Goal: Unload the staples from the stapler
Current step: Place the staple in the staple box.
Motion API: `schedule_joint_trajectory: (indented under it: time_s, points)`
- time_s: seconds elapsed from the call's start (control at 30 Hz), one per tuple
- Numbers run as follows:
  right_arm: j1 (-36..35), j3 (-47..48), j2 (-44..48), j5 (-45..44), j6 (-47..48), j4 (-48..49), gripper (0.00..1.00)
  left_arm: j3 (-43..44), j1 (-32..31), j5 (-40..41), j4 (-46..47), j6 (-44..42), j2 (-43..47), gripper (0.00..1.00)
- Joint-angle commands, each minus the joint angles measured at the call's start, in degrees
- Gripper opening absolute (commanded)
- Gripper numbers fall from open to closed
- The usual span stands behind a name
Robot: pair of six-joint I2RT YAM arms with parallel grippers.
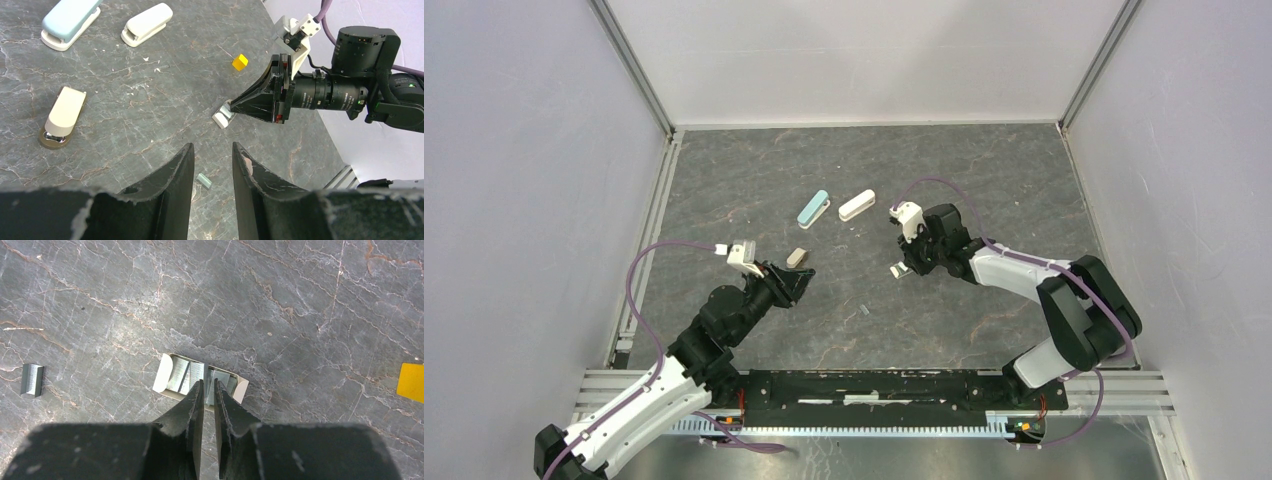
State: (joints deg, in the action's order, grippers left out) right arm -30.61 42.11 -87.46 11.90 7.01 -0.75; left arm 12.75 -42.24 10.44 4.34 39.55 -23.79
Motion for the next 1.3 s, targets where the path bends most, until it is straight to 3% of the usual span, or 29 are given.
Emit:
schedule_joint_trajectory:
  time_s: [0.0, 1.07, 1.27]
  points:
    - [0.3, 0.1, -0.7, -0.1, 0.6, 0.9, 0.18, 1.0, -0.2, 1.0, 0.4, 1.8, 0.5, 0.41]
    - [1.2, -0.2, 2.5, -1.1, 2.6, -0.3, 0.17, 1.9, -0.2, 1.0, 0.1, 1.5, 0.4, 0.41]
    - [1.2, 0.1, 4.7, 3.2, 4.1, 0.4, 0.21, 2.1, -0.2, 0.9, 0.1, 1.5, 0.1, 0.41]
